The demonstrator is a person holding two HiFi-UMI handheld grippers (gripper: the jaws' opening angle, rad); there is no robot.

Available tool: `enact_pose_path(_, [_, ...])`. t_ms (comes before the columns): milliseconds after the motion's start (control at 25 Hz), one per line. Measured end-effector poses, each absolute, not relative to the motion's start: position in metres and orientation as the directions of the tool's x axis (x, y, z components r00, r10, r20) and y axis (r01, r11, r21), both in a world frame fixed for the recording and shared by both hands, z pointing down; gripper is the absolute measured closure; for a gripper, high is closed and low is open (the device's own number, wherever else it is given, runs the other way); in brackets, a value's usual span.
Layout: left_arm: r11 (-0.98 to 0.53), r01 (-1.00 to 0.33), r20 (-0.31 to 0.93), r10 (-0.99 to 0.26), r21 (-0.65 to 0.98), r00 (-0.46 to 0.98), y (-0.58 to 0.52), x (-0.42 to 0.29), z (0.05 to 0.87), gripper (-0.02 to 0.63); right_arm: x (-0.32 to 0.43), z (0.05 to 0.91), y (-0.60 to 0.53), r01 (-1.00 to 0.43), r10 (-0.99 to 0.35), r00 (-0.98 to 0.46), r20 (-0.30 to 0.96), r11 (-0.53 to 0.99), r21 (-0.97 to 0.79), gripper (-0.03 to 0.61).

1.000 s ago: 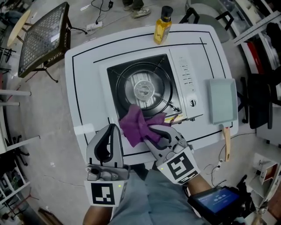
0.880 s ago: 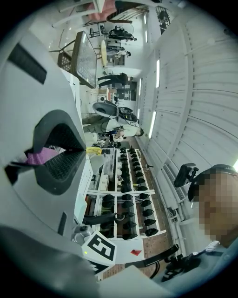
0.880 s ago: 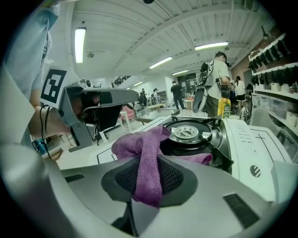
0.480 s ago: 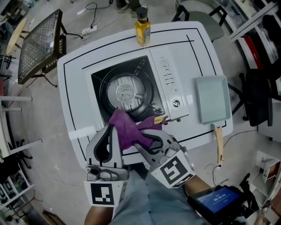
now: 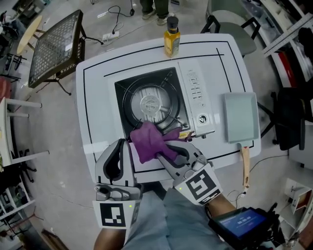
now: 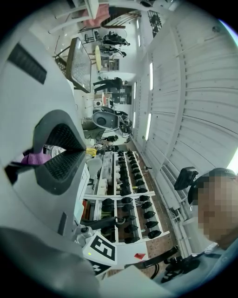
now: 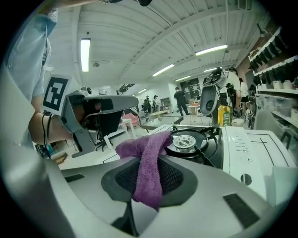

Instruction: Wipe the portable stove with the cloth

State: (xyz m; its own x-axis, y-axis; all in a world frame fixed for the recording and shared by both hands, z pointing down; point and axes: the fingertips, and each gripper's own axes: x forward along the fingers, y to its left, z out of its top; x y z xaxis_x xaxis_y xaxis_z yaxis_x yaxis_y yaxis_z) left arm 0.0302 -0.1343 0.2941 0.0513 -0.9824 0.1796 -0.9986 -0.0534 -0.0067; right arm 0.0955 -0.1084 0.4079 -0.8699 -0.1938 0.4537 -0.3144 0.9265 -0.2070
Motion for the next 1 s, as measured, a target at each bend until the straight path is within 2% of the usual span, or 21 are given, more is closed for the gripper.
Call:
enact_pose_path(240, [-0.108, -0.994, 0.158, -0.982, -0.009, 0.105, -0.141, 0.054, 0.292, 0.595, 0.125, 0.412, -0.115, -0.389, -0.258, -0.846, 0.466, 0.897, -0.209, 0.471])
enact_pose_path(400, [-0.145, -0.989, 0.223, -0.965, -0.006, 0.14, -0.14, 0.075, 0.307, 0.595, 0.157, 0.418, -0.124, -0.449, -0.316, -0.823, 0.472, 0.871, -0.198, 0.471])
enact_pose_path(800, [-0.251, -0.968, 0.262, -0.934, -0.001, 0.242, -0.158, 0.145, 0.323, 0.595, 0.234, 0.425, -0.144, -0.576, -0.423, -0.763, 0.488, 0.788, -0.218, 0.471])
enact_pose_path(1000, [-0.29, -0.957, 0.234, -0.93, 0.003, 0.283, -0.173, 0.173, 0.318, 0.595, 0.265, 0.426, -0.156, -0.614, -0.472, -0.736, 0.485, 0.767, -0.186, 0.472])
